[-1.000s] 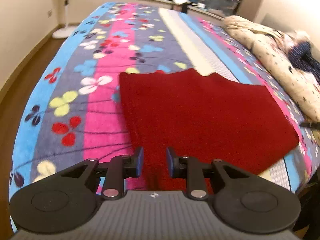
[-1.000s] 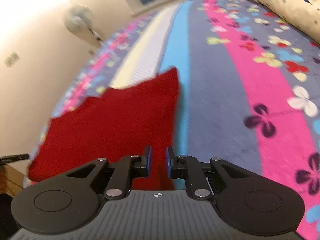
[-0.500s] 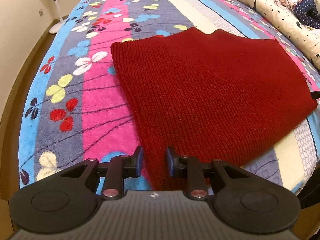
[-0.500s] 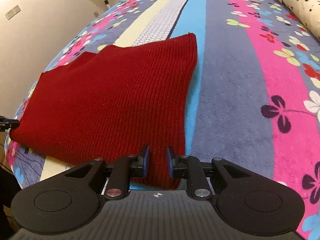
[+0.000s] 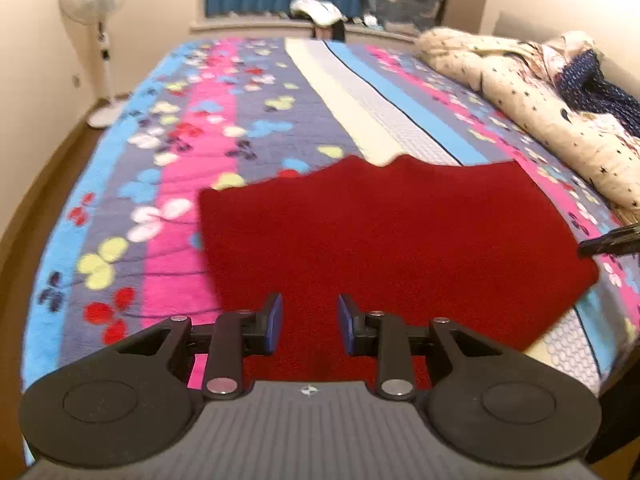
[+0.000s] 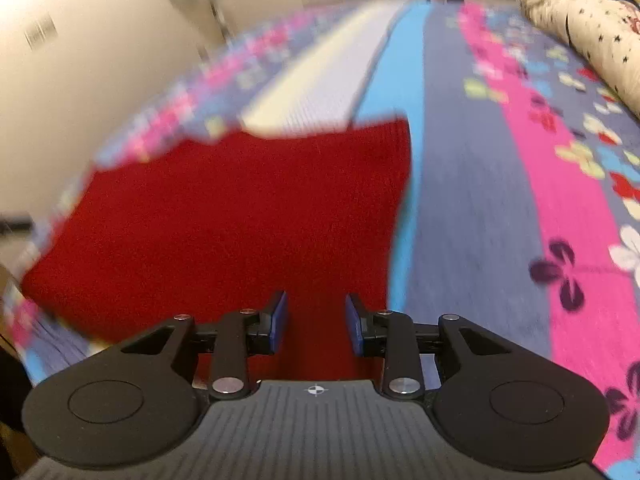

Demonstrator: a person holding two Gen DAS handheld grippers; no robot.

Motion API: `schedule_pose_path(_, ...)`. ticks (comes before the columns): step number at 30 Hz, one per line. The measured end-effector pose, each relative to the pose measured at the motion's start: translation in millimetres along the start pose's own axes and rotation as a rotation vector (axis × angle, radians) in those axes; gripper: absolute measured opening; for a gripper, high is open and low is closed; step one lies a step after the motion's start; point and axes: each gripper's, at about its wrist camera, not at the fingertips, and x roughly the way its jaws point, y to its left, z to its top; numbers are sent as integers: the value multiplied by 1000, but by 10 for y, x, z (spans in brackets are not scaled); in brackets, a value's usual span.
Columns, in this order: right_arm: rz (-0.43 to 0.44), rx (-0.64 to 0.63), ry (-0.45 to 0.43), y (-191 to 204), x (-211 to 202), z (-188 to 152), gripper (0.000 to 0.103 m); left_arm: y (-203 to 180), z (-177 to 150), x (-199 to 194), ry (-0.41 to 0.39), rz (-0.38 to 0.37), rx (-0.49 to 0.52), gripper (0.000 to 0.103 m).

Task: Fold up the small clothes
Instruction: 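Open both tools and release the folded sweater onto the bed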

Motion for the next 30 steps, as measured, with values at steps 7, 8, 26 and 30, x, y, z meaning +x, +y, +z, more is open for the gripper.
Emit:
schedule_pose_path(7, 4, -8, -34, 49, -51, 28, 33, 12, 28, 274, 138, 29, -40, 34)
schedule_pose_path(8, 12, -6, -56, 48, -81, 33, 34, 9, 53, 228, 113, 6, -52, 34)
schedule_pose_path(26, -68, -32, -203, 187, -241, 126, 50, -329, 97, 147, -5, -43, 95, 67)
schedule_pose_path(30, -62, -5, -224, 309, -285, 116, 52, -303, 167, 28, -85, -36, 61, 79)
